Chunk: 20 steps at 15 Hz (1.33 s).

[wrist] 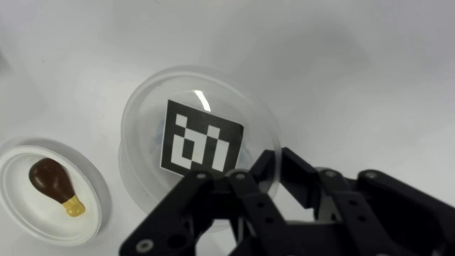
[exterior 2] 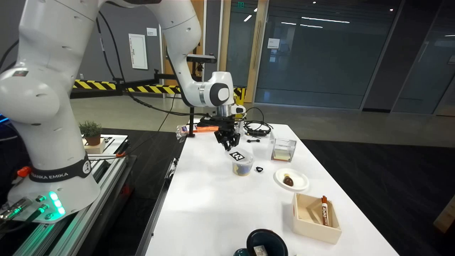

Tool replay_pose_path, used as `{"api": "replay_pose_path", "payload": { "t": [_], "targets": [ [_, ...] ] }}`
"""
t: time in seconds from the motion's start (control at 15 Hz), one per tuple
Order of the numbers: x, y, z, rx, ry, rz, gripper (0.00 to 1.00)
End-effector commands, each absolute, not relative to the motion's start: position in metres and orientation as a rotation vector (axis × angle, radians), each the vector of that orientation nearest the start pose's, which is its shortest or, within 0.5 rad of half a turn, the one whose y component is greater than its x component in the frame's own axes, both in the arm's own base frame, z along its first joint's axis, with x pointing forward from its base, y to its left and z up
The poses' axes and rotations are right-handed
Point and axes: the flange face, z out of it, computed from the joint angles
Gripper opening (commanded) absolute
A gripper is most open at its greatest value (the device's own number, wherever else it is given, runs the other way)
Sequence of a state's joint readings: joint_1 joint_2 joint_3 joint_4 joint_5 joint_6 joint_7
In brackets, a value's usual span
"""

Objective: Put the lid on the clear bowl.

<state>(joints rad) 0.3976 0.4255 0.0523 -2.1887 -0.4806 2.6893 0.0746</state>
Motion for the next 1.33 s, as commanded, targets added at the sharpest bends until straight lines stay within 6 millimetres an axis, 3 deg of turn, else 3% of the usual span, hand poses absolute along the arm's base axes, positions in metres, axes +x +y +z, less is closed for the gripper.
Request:
{"api": "replay_pose_path", "payload": {
  "t": [0.0, 0.53, 1.27],
  "targets": [
    [0.507, 0.269, 0.185, -3.022, -1.343, -0.253, 0.03],
    [0.512, 0.285, 0.175, -2.978, -1.385, -0.27, 0.03],
    [0.523, 0.281, 0.189, -2.974, -1.396, -0.33, 0.03]
  ]
}}
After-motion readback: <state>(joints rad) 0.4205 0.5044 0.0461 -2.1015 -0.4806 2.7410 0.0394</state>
